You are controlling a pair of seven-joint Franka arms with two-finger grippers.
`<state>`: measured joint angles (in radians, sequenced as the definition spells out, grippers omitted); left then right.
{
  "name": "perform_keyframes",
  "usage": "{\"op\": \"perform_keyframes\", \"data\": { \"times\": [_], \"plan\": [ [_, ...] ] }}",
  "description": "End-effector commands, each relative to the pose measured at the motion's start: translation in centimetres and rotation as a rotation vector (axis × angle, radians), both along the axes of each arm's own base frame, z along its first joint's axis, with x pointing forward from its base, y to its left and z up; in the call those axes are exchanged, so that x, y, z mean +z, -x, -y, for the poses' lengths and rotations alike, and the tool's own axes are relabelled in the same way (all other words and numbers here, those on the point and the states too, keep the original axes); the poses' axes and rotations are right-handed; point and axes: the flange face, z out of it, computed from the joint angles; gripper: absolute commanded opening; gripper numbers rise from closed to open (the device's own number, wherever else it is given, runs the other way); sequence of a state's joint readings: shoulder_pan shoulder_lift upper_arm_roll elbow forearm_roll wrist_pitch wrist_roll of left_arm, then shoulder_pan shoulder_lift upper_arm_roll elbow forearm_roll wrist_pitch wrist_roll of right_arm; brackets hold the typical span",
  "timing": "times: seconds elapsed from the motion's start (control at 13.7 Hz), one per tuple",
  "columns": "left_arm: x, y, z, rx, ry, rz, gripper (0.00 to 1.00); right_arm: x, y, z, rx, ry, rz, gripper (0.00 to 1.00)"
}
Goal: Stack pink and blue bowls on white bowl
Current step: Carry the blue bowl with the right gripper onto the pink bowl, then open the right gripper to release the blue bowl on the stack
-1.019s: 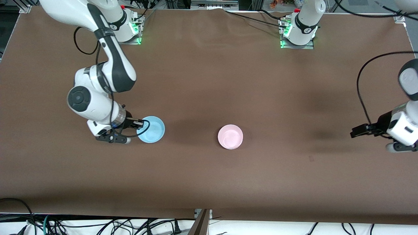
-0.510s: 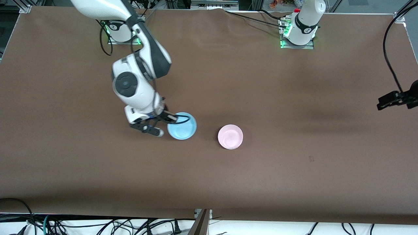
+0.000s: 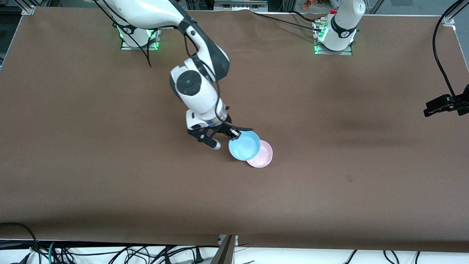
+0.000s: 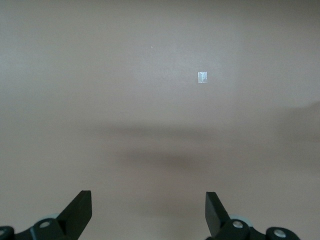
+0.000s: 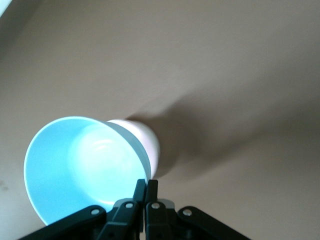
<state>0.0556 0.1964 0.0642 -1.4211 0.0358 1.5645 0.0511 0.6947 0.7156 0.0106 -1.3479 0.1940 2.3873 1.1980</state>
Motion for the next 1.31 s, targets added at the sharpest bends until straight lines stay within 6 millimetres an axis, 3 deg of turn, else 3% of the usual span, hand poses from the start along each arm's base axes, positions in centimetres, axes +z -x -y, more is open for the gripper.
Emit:
{"op": "perform_keyframes", "data": {
  "times": [0.0, 0.22, 0.66, 0.87, 1.24],
  "plan": [
    [0.1, -0.2, -0.2, -0.004, 0.021, -0.006, 1.00, -0.8, 0.6, -3.2, -0.051, -0.061, 0.016, 0.01],
    [-0.6, -0.5, -0.5, -0.004, 0.032, -0.017, 1.00, -3.0, 1.5, -4.5, -0.040, -0.059, 0.024, 0.01],
    [-0.9, -0.8, -0.7, 0.001, 0.040, -0.018, 1.00, -6.0, 1.8, -4.5, 0.003, 0.011, 0.036, 0.01],
    [-1.1, -0.5, -2.9, 0.045, 0.084, -0.013, 1.00, -6.6, 1.2, -3.9, 0.013, 0.029, 0.048, 0.01],
    [-1.2, -0.7, -2.6, 0.044, 0.086, -0.013, 1.00, -7.2, 0.6, -4.0, 0.004, 0.017, 0.069, 0.01]
  ]
}}
